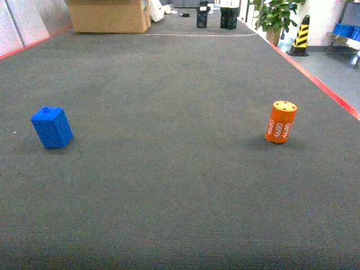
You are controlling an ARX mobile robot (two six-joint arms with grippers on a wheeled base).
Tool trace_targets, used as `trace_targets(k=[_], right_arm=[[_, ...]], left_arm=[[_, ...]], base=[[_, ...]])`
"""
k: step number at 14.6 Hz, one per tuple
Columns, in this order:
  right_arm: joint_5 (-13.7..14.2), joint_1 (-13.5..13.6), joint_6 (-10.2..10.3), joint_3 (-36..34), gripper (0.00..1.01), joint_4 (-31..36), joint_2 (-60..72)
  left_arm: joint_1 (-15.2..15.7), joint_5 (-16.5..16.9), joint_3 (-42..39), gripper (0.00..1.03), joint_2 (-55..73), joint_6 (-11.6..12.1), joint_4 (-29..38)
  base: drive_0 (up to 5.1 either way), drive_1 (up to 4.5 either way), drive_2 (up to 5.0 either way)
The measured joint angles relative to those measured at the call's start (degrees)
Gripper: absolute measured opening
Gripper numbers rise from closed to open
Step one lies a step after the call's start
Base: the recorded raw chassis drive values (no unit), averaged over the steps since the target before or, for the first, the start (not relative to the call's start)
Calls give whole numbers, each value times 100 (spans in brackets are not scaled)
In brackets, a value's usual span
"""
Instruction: Sort blue parts and orange caps into right shelf containers
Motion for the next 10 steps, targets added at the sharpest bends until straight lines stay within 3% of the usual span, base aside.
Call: trace_targets(k=[1,3,4,7,10], right_arm=[[133,87,35,299,98,986,1209],[363,396,138,1294,98,2238,3298],[597,599,160,1921,98,2284,4227],[699,772,234,2544,98,2048,5042],[890,1174,640,4218,98,1152,6516]], left_arm=[[0,2,0,98,0,2,0],[0,7,0,98,0,2,-2],[0,4,0,98,0,2,-2],[0,4,0,98,0,2,0],[0,4,0,98,0,2,-2]], base=[[0,0,0],[0,0,0],[0,0,0],[0,0,0],[0,0,0]])
